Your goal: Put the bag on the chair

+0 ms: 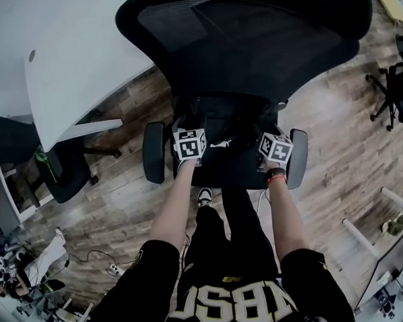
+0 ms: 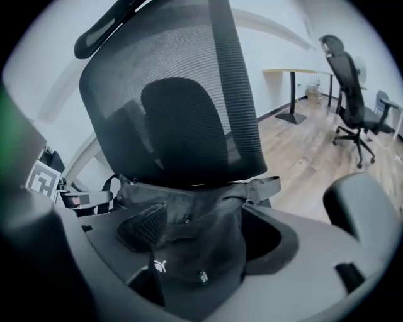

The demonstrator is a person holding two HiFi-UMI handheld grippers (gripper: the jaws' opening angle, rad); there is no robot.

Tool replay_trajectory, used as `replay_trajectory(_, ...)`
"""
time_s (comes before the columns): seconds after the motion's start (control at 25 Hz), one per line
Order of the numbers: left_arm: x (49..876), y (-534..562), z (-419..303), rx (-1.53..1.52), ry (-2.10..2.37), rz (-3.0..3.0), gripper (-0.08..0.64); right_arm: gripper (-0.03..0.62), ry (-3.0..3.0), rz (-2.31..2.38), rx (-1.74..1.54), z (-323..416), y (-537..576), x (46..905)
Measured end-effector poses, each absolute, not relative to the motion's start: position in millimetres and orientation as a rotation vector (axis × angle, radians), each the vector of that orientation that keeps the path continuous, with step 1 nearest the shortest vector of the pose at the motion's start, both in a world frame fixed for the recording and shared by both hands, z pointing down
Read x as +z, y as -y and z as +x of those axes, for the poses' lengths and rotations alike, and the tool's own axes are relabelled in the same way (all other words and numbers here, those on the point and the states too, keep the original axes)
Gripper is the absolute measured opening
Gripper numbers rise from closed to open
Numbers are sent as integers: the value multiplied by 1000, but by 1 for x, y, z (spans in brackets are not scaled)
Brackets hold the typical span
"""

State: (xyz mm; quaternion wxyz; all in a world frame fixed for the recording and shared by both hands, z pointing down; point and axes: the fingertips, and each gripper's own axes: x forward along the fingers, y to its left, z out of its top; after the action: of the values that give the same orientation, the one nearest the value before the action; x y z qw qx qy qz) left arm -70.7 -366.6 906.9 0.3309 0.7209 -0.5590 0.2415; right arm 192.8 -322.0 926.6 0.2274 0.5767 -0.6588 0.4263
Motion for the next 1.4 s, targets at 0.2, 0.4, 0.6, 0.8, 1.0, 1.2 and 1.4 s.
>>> replay_trajectory(0.2,864,356,-63,632,1465,1935,305,359,1899,1571,1148,171,321,893)
replay_trajectory(0.4,809,352,-63,558,1492,1971,305,307,1962,1667,1114,171,328,827)
replay_trajectory(0.6,748,352,-70,507,1541,2056,305,304,1988,1674,1018,170,325,782)
replay_trajectory(0.8,694,345,-76,467,1576,2113,305,308,2017,1645,870,161,320,735)
replay_trajectory(1.0,638,341,-78,398,1607,2193,305,298,2089,1687,753,147,323,677)
replay_trajectory(1.2,594,331,-78,340,1624,2275,304,286,2181,1740,675,127,317,619)
replay_trajectory(1.4,554,325,-84,268,1627,2325,295,258,2280,1749,543,106,313,560)
